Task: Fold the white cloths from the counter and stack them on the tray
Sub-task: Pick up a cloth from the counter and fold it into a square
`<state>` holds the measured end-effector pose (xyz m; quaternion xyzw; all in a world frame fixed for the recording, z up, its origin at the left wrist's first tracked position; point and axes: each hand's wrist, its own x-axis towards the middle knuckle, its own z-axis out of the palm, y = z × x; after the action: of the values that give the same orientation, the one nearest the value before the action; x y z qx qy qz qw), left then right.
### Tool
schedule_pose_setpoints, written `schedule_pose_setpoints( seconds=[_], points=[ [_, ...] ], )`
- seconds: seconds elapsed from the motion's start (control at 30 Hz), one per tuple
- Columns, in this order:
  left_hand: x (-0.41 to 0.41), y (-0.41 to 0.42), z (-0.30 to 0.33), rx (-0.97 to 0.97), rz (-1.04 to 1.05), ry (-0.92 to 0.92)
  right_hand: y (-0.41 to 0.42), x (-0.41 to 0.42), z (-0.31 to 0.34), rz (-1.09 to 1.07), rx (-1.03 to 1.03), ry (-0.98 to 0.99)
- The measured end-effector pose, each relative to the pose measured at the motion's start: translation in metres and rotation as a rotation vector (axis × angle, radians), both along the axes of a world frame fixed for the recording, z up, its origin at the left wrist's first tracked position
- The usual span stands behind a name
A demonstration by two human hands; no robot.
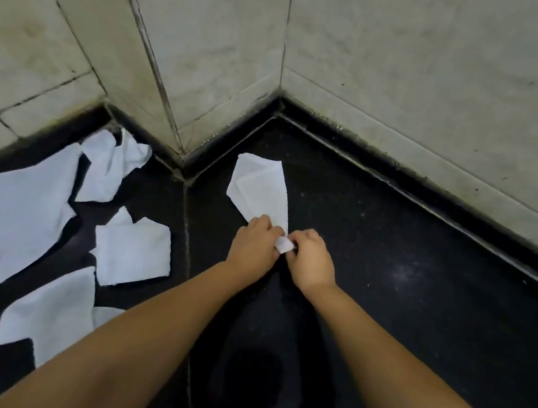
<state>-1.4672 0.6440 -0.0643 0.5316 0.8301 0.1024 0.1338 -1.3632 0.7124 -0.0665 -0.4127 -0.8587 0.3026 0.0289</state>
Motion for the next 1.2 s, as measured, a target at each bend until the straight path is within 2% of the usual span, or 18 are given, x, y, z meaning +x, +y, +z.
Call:
schedule_pose_setpoints(
  seconds=[0.23,0.37,0.47,0.53,0.6,0.73,0.87,1.1,1.2],
  points=[
    [-0.004,-0.006,0.040,0.198,-0.005,0.004,-0.002,0.019,0.046,-0.177,-0.131,0.308],
    [0.016,-0.007,0.066,0.361,0.051,-0.176,-0.003,0.040,0.082,-0.192,-0.099,0.469],
    [0.044,-0.011,0.087,0.403,0.081,-0.452,-0.009,0.063,0.102,-0.073,-0.038,0.526],
    [0.059,-0.012,0.097,0.435,0.051,-0.526,-0.013,0.074,0.110,0.018,0.041,0.538],
    [0.076,-0.018,0.106,0.476,0.026,-0.535,-0.019,0.090,0.118,0.006,0.100,0.595],
    [0.103,-0.040,0.110,0.454,0.025,-0.484,-0.022,0.123,0.138,-0.158,0.031,0.690],
    [0.109,-0.066,0.105,0.439,0.159,-0.529,-0.014,0.158,0.155,-0.265,0.021,0.760],
    [0.102,-0.076,0.129,0.497,0.287,-0.530,0.018,0.191,0.152,-0.369,-0.116,0.654],
    [0.106,-0.065,0.155,0.583,0.304,-0.568,0.030,0.188,0.166,-0.397,-0.221,0.726]
  ],
)
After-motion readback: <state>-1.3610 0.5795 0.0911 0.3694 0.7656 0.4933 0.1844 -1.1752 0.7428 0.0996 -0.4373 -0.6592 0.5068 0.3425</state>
